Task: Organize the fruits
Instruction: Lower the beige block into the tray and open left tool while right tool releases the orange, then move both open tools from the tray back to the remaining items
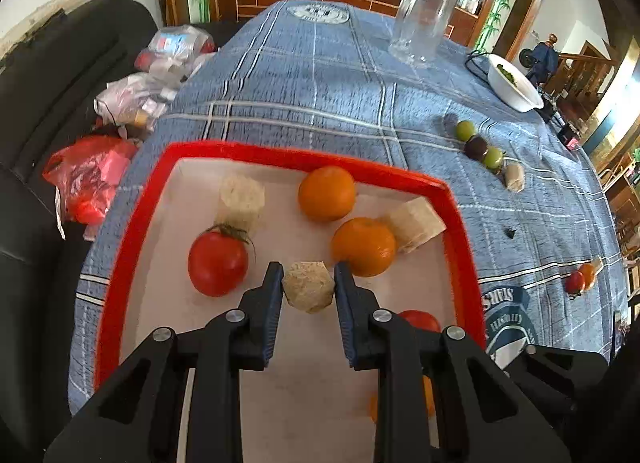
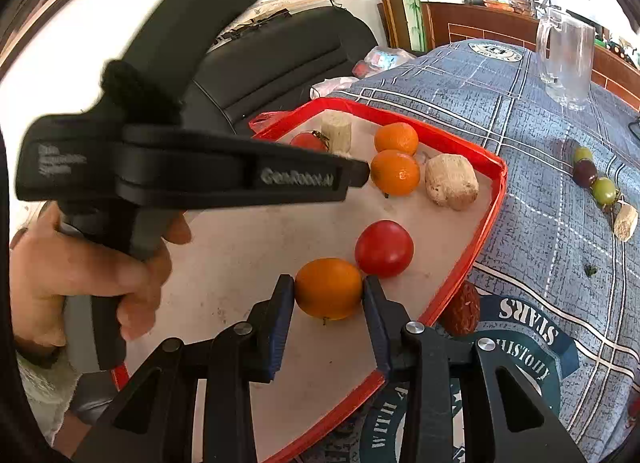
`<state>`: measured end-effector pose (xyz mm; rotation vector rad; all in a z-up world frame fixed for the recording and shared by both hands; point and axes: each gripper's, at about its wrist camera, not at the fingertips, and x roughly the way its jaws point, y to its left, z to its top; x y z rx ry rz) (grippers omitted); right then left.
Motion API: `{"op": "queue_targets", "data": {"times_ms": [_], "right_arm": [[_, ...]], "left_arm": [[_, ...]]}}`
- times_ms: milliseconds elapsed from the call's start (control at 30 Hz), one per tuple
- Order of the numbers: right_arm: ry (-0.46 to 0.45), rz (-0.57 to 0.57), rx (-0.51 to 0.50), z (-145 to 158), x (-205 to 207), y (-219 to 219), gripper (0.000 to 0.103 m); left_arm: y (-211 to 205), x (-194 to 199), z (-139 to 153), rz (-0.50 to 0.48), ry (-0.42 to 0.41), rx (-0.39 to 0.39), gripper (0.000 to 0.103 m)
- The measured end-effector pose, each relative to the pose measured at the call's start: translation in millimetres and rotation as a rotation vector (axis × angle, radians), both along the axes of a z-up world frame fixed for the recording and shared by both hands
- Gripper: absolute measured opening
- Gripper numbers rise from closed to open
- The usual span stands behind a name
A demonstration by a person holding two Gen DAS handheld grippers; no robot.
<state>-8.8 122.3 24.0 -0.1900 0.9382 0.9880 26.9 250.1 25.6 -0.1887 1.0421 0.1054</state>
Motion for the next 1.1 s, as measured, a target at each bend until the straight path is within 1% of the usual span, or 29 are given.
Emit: {"op": "queue_targets", "data": {"times_ms": [100, 267, 300, 333, 367, 400, 433, 567, 633, 667, 700, 733, 800, 933, 1100], "right_arm": [[0.001, 0.000, -0.002, 0, 1, -1, 0.037], [-0.008, -0.009, -0.018, 2, 0, 1, 0.038], [-0.011, -0.013, -0.020, 2, -1, 1, 0.038], [-0.011, -0.017, -0.022, 3, -1, 0, 0.039], [-0.006, -0.020, -0.019, 5, -1, -1, 0.043], [0.002, -0.021, -0.005, 7, -1, -4, 0.052], [0.004, -0.025, 0.006, 9, -2, -7, 0.059], [-0.026, -0.021, 0.029, 26, -9, -19, 0.060], [-0.034, -0.026, 0.045, 35, -13, -28, 0.062], [-0.038, -0.028, 0.057, 40, -16, -34, 0.065], [-0.043, -0.031, 0.066, 43, -18, -39, 0.070], [-0.048, -0.038, 0.073, 46, -20, -45, 0.074], [-0.050, -0.048, 0.096, 51, -24, -58, 0.074], [-0.024, -0.087, 0.116, 54, -24, -85, 0.074], [-0.011, -0.136, 0.127, 53, -26, -120, 0.074]], "left_arm": [[3, 1, -5, 0.014, 0.009, 0.007, 0.023], [3, -2, -4, 0.017, -0.004, 0.014, 0.024], [3, -2, -4, 0.017, -0.004, 0.014, 0.027], [3, -3, -4, 0.020, -0.005, 0.013, 0.038], [3, -6, -3, 0.021, -0.012, 0.001, 0.045], [4, -8, -2, 0.025, -0.017, -0.008, 0.059], [4, -11, 0, 0.035, -0.026, -0.012, 0.064], [7, -22, 11, 0.056, -0.050, -0.029, 0.064], [8, -29, 17, 0.067, -0.065, -0.044, 0.064], [8, -34, 20, 0.075, -0.073, -0.051, 0.065], [8, -38, 23, 0.081, -0.080, -0.055, 0.068], [7, -43, 25, 0.089, -0.091, -0.058, 0.070], [7, -54, 30, 0.106, -0.116, -0.072, 0.070], [3, -72, 39, 0.130, -0.155, -0.120, 0.070], [-18, -89, 51, 0.107, -0.196, -0.134, 0.071]]}}
